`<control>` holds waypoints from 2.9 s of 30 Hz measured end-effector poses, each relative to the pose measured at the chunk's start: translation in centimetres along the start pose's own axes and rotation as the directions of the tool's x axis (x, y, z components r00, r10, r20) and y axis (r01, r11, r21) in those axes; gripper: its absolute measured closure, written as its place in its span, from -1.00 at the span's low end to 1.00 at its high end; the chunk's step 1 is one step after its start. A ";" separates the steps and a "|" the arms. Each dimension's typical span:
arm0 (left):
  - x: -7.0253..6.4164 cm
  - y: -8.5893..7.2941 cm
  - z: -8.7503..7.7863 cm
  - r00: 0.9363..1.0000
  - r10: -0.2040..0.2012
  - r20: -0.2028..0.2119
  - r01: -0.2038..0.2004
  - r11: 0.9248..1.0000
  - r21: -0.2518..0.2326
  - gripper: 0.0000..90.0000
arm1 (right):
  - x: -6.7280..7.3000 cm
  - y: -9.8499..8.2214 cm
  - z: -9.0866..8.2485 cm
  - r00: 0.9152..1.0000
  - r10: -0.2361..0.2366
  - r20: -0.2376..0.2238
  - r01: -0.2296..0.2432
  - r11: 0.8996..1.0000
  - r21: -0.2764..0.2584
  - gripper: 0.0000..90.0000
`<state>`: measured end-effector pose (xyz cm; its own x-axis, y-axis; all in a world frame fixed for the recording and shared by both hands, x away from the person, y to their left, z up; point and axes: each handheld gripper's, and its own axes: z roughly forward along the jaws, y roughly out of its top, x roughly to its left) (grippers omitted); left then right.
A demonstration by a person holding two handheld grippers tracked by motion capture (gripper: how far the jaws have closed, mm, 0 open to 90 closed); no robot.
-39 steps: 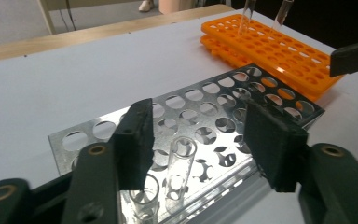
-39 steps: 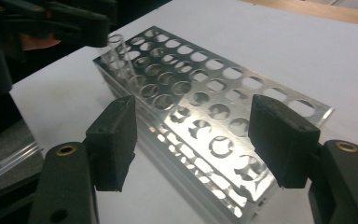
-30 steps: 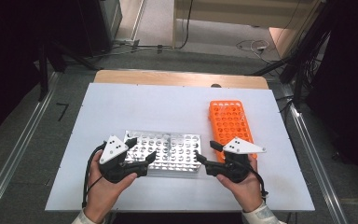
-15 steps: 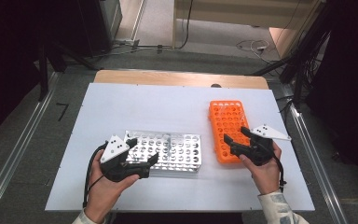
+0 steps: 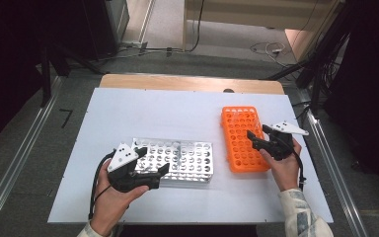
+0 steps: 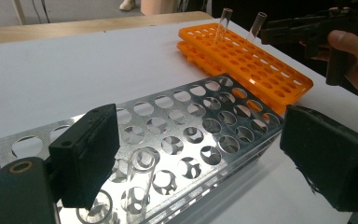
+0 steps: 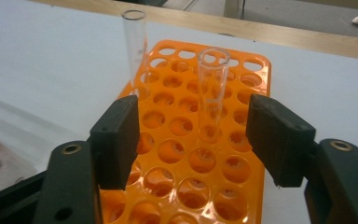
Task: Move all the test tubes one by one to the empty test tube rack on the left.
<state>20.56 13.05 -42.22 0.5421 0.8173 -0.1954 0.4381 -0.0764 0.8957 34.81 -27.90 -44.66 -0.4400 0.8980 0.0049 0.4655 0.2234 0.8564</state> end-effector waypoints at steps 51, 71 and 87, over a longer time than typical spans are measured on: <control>0.0 -0.1 -0.1 1.000 0.001 -0.014 -0.001 1.000 0.013 -0.72 | -1.0 2.1 -0.2 0.995 -0.082 -0.064 0.081 0.997 -0.018 0.63; -0.3 0.0 0.0 1.000 -0.010 -0.013 0.010 1.000 0.024 -0.71 | 3.7 2.7 -4.4 0.974 -0.134 -0.181 0.126 0.990 -0.059 0.63; -1.0 0.3 0.4 1.000 0.004 -0.007 -0.004 1.000 0.025 -0.71 | 7.9 2.0 -5.7 0.941 -0.183 -0.284 0.178 0.983 -0.044 0.63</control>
<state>20.43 12.01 -41.92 0.5388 0.8210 -0.1886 0.4538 -0.0943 0.8861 27.92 -22.49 -39.94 -0.7175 0.6965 -0.0054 0.3454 0.3625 0.8656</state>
